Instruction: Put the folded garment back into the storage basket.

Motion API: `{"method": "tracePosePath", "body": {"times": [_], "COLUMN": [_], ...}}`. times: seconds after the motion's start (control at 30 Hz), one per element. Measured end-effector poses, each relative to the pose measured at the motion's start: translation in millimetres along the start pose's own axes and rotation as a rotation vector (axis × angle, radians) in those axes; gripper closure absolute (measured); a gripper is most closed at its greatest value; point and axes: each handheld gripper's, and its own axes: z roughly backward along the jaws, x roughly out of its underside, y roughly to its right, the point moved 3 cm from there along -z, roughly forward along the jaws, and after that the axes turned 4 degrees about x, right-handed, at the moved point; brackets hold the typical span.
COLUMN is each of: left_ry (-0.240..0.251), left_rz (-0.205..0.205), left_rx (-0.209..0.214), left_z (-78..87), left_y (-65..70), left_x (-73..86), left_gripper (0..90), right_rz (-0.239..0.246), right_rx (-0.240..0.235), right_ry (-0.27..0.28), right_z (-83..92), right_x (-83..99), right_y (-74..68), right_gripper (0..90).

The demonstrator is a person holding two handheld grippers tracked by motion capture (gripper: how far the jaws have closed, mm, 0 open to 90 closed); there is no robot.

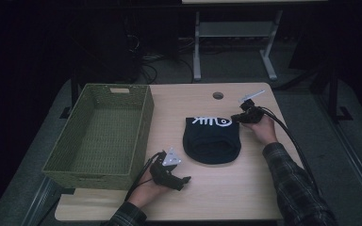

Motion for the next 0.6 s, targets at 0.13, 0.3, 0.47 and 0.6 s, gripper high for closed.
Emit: {"method": "tracePosePath", "body": {"times": [0.13,0.3,0.47,0.6], "left_ry": [0.000,-0.001,-0.002,-0.003], "left_rz": [0.000,0.001,0.001,-0.001], "left_rx": [0.000,0.000,0.000,-0.002], "left_z": [0.0,0.1,0.1,0.3], "left_y": [0.0,0.0,0.1,-0.1], "left_x": [0.0,0.0,0.0,-0.1], "left_gripper": [12.0,12.0,12.0,12.0], "right_rz": [0.022,0.043,0.059,0.088], "right_rx": [-0.002,-0.005,-0.014,-0.017], "right_ry": [-0.009,-0.012,-0.023,-0.019], "right_z": [2.4,8.5,16.1,23.1], "right_x": [5.5,12.4,18.8,23.9], "right_y": [-4.2,-8.1,-13.9,-19.8], "right_gripper": [90.0,90.0,90.0,90.0]}}
